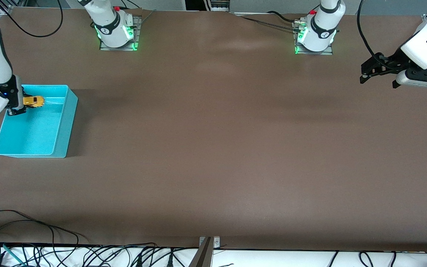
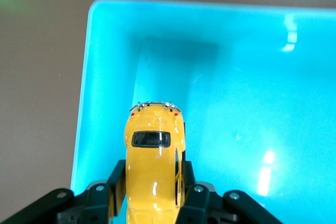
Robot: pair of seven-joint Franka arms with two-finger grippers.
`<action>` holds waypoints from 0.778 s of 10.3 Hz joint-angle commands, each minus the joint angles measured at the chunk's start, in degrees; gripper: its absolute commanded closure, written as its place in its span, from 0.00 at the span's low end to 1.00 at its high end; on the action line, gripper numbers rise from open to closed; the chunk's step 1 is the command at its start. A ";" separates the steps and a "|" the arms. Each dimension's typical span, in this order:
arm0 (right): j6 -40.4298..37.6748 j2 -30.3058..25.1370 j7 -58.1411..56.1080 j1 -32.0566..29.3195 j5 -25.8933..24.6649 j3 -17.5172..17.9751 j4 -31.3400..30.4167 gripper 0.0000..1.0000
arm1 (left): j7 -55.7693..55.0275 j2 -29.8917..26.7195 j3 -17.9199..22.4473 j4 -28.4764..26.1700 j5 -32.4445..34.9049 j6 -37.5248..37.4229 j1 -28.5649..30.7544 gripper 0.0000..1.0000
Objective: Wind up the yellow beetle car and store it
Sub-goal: 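Lift the car with the right gripper and carry it over the bin, then lower the car into the cyan bin and open the right gripper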
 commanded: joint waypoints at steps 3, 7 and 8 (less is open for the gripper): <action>6.54 8.58 -2.00 -2.18 -0.95 0.48 1.06 1.00 | -0.46 0.94 -0.09 1.90 1.02 -1.32 0.19 0.00; 9.10 12.63 -2.27 -3.67 -0.25 0.57 0.70 1.00 | -0.46 0.85 -0.09 1.90 1.02 -1.32 0.19 0.00; 8.67 12.64 -1.74 -3.68 -0.16 0.57 1.14 0.47 | -0.38 0.85 -0.09 1.90 1.02 -1.32 0.19 0.00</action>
